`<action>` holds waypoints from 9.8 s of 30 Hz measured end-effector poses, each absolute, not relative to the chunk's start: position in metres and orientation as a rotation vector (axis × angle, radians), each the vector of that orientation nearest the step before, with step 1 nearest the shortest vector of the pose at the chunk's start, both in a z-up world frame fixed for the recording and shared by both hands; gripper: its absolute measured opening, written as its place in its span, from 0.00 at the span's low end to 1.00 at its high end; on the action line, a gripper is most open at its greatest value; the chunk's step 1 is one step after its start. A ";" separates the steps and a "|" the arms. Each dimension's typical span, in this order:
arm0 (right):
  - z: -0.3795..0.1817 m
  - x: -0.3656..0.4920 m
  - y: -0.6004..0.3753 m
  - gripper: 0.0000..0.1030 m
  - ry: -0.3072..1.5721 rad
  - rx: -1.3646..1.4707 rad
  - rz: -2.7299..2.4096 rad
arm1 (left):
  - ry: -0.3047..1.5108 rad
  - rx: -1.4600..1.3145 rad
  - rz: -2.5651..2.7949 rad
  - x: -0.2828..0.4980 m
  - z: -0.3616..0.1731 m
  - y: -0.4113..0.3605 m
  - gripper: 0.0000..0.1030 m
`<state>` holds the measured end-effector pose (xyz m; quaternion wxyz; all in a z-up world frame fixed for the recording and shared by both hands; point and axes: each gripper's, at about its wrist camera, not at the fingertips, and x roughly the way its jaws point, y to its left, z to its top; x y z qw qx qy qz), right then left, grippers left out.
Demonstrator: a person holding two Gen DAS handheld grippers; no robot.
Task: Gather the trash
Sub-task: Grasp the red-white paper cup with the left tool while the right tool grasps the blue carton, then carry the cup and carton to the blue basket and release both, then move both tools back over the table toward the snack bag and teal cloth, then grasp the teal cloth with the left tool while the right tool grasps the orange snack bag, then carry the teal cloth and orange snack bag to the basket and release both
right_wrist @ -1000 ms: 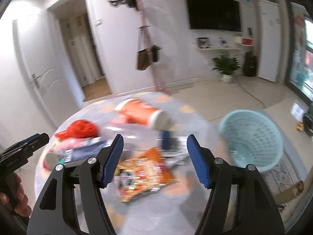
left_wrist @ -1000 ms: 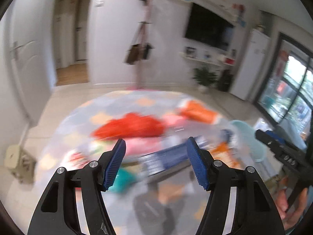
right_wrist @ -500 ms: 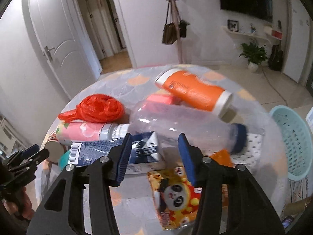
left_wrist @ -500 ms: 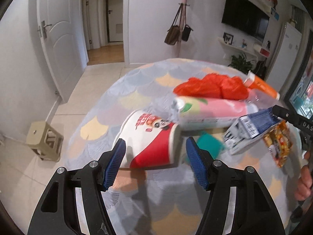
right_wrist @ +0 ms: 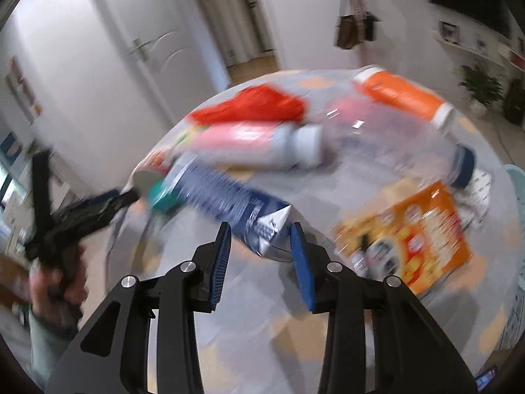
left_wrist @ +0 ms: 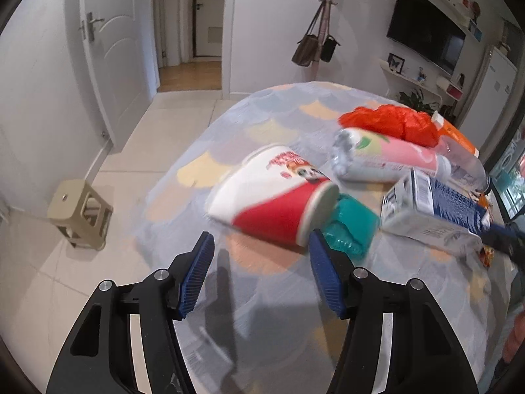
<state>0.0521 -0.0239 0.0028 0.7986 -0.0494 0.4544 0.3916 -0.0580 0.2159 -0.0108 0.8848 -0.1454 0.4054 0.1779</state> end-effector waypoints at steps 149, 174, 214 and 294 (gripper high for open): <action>-0.024 0.103 -0.134 0.11 0.948 -0.046 0.411 | 0.836 -0.283 0.347 0.006 -0.026 0.163 0.57; -0.022 0.115 -0.086 0.87 1.053 0.185 0.294 | 0.794 -0.306 0.283 0.000 -0.027 0.161 0.38; 0.072 0.067 -0.189 0.02 0.731 0.114 0.348 | 0.613 -0.166 -0.118 0.036 0.046 0.016 0.36; -0.020 0.207 -0.412 0.59 0.826 0.328 -0.078 | 0.791 -0.159 -0.525 0.235 0.004 -0.184 0.76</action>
